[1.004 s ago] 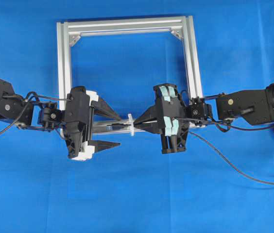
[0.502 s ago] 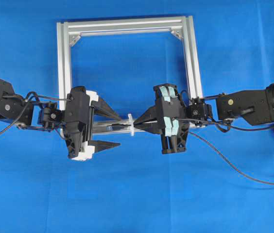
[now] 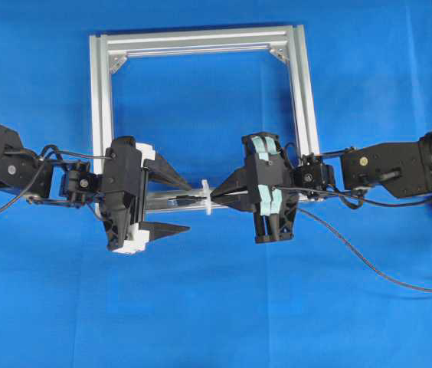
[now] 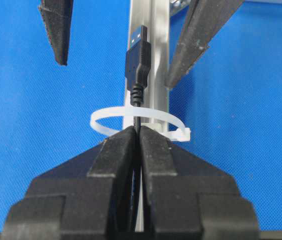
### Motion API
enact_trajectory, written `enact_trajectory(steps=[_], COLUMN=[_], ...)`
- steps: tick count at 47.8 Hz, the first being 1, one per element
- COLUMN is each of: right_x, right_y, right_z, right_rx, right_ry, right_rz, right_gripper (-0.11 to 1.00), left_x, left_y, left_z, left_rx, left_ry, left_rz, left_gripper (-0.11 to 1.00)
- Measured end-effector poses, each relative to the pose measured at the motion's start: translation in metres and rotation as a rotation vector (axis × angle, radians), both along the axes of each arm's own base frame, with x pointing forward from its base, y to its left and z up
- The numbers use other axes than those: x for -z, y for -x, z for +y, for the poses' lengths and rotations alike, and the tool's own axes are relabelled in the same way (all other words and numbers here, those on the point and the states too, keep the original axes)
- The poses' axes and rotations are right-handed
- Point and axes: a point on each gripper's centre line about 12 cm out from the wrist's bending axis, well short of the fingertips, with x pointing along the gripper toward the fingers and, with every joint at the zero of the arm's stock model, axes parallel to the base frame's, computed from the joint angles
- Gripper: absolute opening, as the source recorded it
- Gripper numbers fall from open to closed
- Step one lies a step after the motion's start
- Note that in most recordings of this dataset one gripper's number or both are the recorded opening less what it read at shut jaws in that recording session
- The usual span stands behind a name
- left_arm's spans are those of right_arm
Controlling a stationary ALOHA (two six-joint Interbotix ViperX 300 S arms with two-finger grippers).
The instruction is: Insert the wire through the string loop located in the center.
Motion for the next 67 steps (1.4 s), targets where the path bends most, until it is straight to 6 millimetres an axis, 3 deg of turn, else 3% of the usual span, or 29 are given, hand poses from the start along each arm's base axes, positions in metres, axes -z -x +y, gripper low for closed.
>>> enact_trajectory(steps=[8,17,20,54,60,67], right_x=[0.0002,-0.0004,0.0002,-0.0004,-0.0004,-0.0001], right_y=[0.0001,0.0002,0.0003,0.0003,0.0003,0.0004], right_z=[0.0000,0.0018,0.0029,0.0029,0.0029,0.0017], right_rx=[0.000,-0.005,-0.008,-0.008,-0.007,-0.002], right_ry=[0.000,0.000,0.000,0.000,-0.001,-0.003], right_rz=[0.002,0.000,0.002,0.000,0.000,0.003], right_gripper=[-0.02,-0.02,-0.02,-0.01,0.17,0.59], left_x=[-0.0007,-0.0003,-0.0005,-0.0006,-0.0006,-0.0006], left_y=[-0.0008,-0.0008,-0.0010,-0.0019,-0.0018,-0.0018], left_z=[-0.0001,0.0010,0.0017,0.0023,0.0017,0.0017], left_rx=[0.000,-0.003,-0.006,-0.024,-0.022,-0.023], left_ry=[0.000,0.002,0.002,0.035,0.033,0.035], left_rz=[-0.002,0.002,0.000,0.003,0.003,0.003], left_gripper=[0.71,0.19,0.09,0.09,0.09,0.09])
